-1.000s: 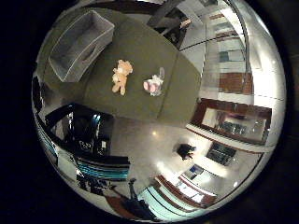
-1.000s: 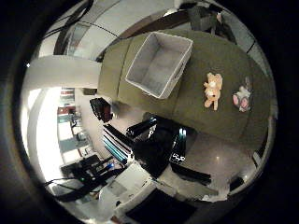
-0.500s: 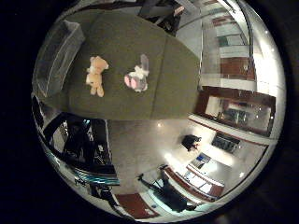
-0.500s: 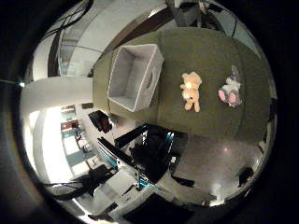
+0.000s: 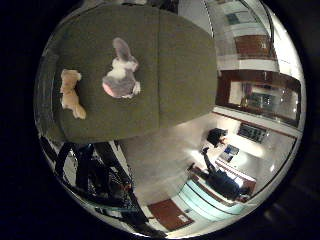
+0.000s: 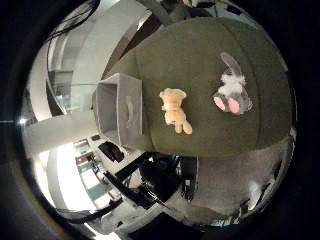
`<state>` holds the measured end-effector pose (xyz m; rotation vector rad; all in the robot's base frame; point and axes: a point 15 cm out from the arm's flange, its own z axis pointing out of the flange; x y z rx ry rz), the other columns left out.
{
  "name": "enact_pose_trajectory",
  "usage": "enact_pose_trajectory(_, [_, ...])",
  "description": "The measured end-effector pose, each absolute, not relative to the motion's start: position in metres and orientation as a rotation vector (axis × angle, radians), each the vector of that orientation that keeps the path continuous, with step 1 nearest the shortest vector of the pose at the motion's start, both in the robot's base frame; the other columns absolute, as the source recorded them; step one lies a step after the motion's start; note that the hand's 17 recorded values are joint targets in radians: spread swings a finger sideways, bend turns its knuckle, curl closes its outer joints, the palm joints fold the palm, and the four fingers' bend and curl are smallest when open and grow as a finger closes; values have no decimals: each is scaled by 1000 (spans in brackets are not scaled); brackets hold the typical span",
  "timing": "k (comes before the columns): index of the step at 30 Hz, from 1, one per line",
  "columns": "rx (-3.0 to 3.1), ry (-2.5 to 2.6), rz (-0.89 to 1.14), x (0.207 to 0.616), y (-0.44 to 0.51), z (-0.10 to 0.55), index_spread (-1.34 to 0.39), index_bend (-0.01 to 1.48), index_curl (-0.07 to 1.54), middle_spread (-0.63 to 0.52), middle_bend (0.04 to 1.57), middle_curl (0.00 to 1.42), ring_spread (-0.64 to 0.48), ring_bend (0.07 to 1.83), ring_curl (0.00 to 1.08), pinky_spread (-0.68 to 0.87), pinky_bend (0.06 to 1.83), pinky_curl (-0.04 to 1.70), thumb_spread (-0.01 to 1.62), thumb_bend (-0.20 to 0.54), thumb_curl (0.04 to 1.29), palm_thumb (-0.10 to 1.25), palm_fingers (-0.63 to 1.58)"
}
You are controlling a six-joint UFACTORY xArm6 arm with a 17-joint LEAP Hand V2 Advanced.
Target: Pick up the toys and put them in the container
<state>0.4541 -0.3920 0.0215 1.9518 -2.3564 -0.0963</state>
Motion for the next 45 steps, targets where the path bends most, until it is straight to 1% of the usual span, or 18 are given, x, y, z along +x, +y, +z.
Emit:
enact_pose_trajectory(4, [1897, -2399, -141, 448, -407, -15, -142, 161, 275, 208, 212, 330, 231, 398, 244, 376, 655, 53, 1077, -23, 271, 354, 72])
enact_pose_trajectory(14, [1861, -2422, -190, 434, -410, -75, -134, 161, 277, 218, 218, 332, 239, 389, 244, 384, 640, 64, 1075, -24, 274, 349, 67])
enact_pose_trajectory(29, [1826, -2458, -171, 424, -410, -127, -128, 160, 279, 218, 207, 329, 255, 386, 246, 405, 633, 81, 1060, -23, 281, 394, 85])
enact_pose_trajectory(33, [1804, -2472, -174, 423, -408, -136, -122, 151, 272, 219, 199, 327, 268, 401, 247, 450, 706, 95, 1057, -21, 286, 421, 127])
enact_pose_trajectory(39, [1779, -2479, -185, 421, -403, -141, -126, 146, 254, 200, 234, 336, 266, 517, 263, 504, 852, 89, 1047, -21, 299, 486, 273])
enact_pose_trajectory(41, [1773, -2475, -188, 422, -401, -143, -135, 144, 248, 165, 258, 341, 245, 579, 267, 496, 927, 84, 1041, -17, 305, 516, 365])
enact_pose_trajectory(43, [1771, -2473, -189, 422, -400, -144, -152, 142, 240, 111, 302, 354, 161, 681, 289, 447, 1008, 76, 1035, -14, 314, 559, 462])
enact_pose_trajectory(45, [1763, -2470, -192, 422, -398, -144, -173, 147, 233, 42, 371, 375, 35, 800, 316, 307, 1095, 63, 1029, -13, 322, 601, 634])
